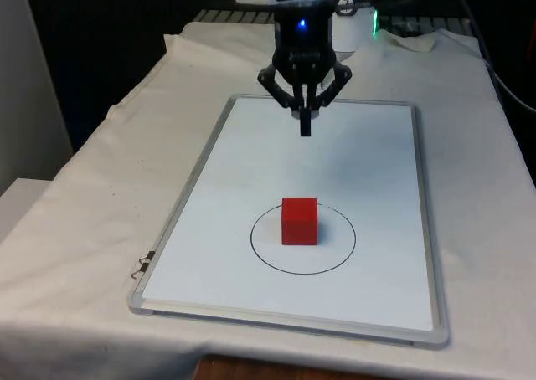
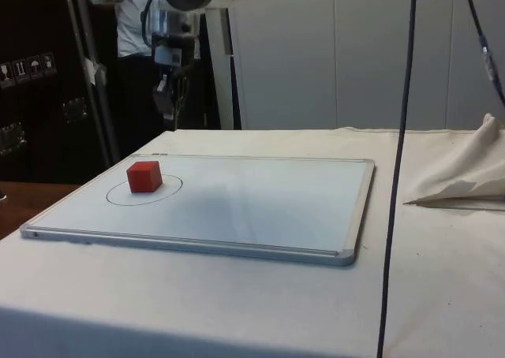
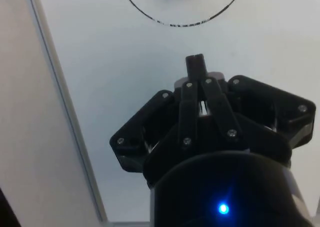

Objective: Push the cube into the marked area.

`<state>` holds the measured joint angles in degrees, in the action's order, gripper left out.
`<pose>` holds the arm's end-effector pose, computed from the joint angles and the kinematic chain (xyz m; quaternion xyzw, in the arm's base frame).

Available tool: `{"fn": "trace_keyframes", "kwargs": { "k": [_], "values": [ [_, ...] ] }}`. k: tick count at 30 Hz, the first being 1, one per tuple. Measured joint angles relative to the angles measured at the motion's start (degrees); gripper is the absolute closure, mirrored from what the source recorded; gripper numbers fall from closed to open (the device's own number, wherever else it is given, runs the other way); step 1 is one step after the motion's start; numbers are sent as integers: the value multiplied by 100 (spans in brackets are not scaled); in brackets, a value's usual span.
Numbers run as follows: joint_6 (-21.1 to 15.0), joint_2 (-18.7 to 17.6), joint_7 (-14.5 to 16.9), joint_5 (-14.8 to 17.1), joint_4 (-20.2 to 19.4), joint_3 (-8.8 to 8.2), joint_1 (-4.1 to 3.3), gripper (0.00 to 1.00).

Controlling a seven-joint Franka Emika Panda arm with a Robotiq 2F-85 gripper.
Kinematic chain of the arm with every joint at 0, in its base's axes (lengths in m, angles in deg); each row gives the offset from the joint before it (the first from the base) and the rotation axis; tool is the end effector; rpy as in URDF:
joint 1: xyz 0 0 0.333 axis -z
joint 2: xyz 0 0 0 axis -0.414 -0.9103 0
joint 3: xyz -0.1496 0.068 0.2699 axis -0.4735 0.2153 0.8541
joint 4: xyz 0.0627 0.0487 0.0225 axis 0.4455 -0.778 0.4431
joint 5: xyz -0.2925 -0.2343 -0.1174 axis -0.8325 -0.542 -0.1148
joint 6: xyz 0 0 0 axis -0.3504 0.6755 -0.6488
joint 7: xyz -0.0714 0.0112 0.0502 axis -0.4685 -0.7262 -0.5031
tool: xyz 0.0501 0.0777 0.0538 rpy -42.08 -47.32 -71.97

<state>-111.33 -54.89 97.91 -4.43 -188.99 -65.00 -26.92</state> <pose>0.6450 -0.0431 0.3026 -0.9927 -0.0591 -0.1041 0.0156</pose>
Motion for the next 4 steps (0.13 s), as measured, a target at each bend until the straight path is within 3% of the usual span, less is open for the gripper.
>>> {"fn": "trace_keyframes", "kwargs": {
  "k": [4],
  "values": [
    [80, 160, -29, 0, -74, 0, 0, 100]
  ]
}}
